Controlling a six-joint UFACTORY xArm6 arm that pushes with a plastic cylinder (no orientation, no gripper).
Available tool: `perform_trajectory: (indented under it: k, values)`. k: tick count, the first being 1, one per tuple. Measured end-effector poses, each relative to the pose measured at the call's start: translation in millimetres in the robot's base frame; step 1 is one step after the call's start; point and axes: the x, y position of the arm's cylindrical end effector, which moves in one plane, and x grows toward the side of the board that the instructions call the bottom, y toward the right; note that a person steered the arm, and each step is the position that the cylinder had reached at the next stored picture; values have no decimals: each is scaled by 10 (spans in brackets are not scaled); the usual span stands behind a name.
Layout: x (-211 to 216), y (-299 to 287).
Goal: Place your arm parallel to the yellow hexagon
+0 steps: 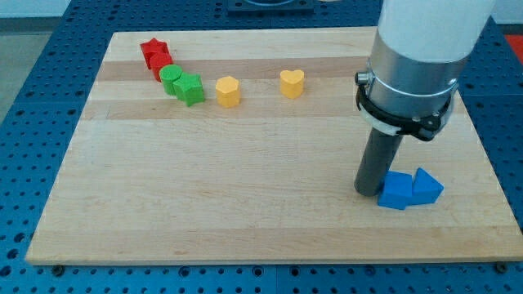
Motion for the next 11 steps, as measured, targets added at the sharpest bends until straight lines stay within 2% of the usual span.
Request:
perform_trajectory:
  k: [3,4,7,8,10,11]
  values:
    - [-91,-29]
    - [-503,-29]
    - [-2630,-183]
    - [-3071,-745]
    - [-3150,-2728]
    - [-2991,-3392]
